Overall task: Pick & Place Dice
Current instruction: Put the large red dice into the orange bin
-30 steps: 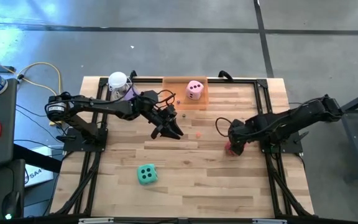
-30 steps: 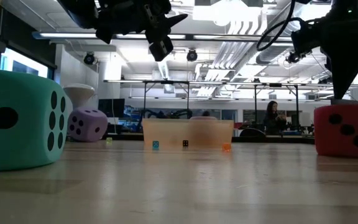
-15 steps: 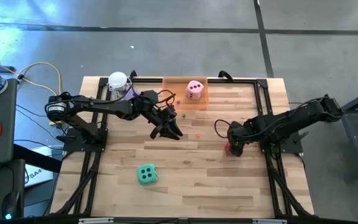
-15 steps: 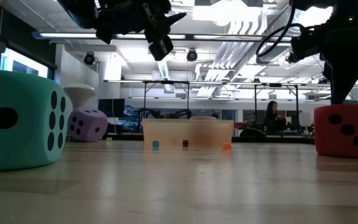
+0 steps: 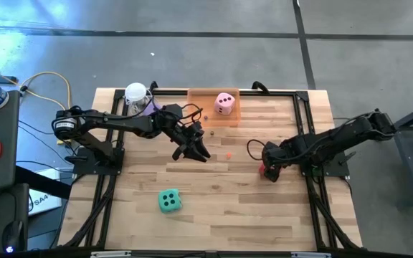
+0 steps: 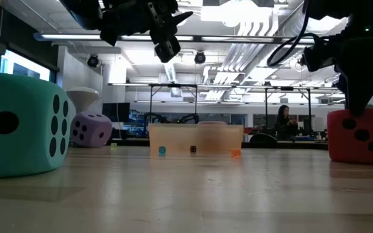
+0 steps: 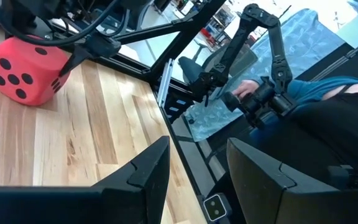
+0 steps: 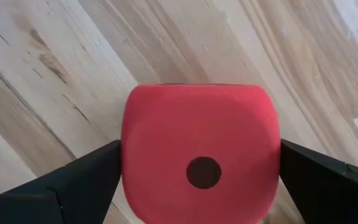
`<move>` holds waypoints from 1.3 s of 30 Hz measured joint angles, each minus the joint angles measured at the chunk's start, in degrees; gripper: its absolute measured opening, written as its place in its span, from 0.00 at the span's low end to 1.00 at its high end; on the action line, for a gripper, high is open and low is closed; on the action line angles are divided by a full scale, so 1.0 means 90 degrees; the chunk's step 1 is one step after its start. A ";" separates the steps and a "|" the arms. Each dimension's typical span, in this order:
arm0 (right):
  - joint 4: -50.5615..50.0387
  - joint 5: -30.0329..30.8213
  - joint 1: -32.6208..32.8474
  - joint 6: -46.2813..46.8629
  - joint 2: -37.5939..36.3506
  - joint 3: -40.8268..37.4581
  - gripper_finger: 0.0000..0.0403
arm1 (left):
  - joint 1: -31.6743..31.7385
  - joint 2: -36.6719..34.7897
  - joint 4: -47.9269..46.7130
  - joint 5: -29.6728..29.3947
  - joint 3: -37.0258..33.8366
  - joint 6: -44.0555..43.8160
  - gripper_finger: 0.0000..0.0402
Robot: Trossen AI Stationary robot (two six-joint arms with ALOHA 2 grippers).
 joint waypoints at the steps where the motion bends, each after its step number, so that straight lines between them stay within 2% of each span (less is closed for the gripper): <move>1: 0.0075 -0.0001 0.0000 -0.0001 -0.0004 -0.0045 0.99 | -0.0002 0.0000 0.0000 0.0000 0.0000 0.0000 0.39; 13: 0.0757 -0.0006 0.0000 0.0000 0.0002 -0.0518 0.99 | 0.0000 0.0000 -0.0021 0.0005 0.0000 0.0002 0.39; 20: 0.0767 -0.0009 0.0002 0.0242 0.0002 -0.0511 0.88 | 0.0000 0.0000 -0.0051 -0.0002 0.0000 0.0002 0.39; 28: 0.0615 -0.0228 -0.0004 0.0471 0.0040 -0.0270 0.88 | 0.0002 0.0000 -0.0048 -0.0005 0.0000 -0.0005 0.39; 33: 0.0195 0.0192 -0.0269 -0.0279 0.0022 0.0525 0.88 | 0.0056 0.0000 -0.0041 0.0000 0.0000 -0.0056 0.39; 39: 0.0316 0.0974 -0.1198 -0.1821 0.0019 0.1550 0.88 | 0.0056 0.0000 -0.0028 0.0190 0.0000 -0.0176 0.39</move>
